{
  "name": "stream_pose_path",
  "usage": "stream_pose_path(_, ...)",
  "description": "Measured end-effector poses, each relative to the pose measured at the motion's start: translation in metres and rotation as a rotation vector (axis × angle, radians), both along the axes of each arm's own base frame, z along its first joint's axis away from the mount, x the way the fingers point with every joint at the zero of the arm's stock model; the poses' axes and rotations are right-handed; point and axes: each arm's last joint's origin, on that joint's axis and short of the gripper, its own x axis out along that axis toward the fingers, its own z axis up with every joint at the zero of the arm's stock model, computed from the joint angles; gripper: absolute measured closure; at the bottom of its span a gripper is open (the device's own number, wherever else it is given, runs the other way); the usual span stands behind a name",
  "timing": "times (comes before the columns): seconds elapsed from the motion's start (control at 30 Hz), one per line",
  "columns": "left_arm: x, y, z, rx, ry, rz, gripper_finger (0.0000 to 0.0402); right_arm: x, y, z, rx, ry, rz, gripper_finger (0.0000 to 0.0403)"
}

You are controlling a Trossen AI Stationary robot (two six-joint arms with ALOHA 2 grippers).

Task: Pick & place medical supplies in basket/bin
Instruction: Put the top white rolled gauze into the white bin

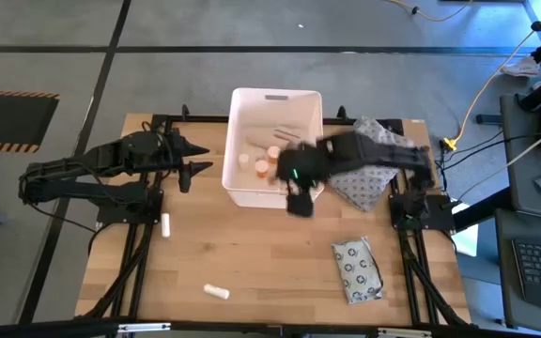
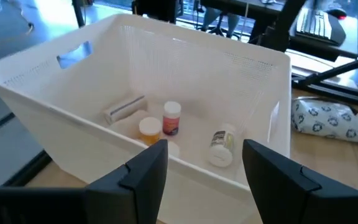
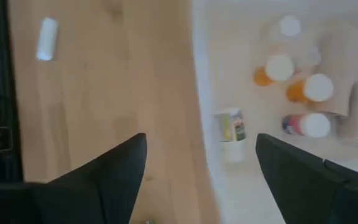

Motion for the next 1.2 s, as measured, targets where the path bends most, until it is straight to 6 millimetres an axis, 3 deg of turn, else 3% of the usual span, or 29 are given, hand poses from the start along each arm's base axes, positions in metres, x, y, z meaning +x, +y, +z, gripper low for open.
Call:
stream_pose_path(0.23,0.003,0.002,-0.002,-0.029,0.003,0.053,0.0201,-0.027,0.071,0.001,-0.200,-0.055,-0.042,0.0100)
stream_pose_path(0.37,0.004,0.002,-0.003,-0.023,0.013,0.069,0.0201,-0.040,0.104,-0.024,-0.253,-0.072,-0.073,0.0100)
stream_pose_path(0.57,0.004,0.003,-0.003,-0.039,0.010,0.075,0.0201,-0.058,0.135,-0.072,-0.151,-0.136,-0.013,0.0100)
stream_pose_path(0.73,0.004,0.003,-0.003,-0.039,0.010,0.075,0.0201,-0.078,0.138,-0.097,0.004,-0.269,0.120,0.0100)
stream_pose_path(1.03,0.010,0.003,-0.006,-0.049,0.035,0.040,0.0201,-0.143,0.114,-0.149,0.142,-0.575,0.268,0.0100)
stream_pose_path(1.2,0.018,0.002,-0.008,-0.059,0.098,-0.023,0.0201,-0.167,0.100,-0.171,0.196,-0.715,0.286,0.0100)
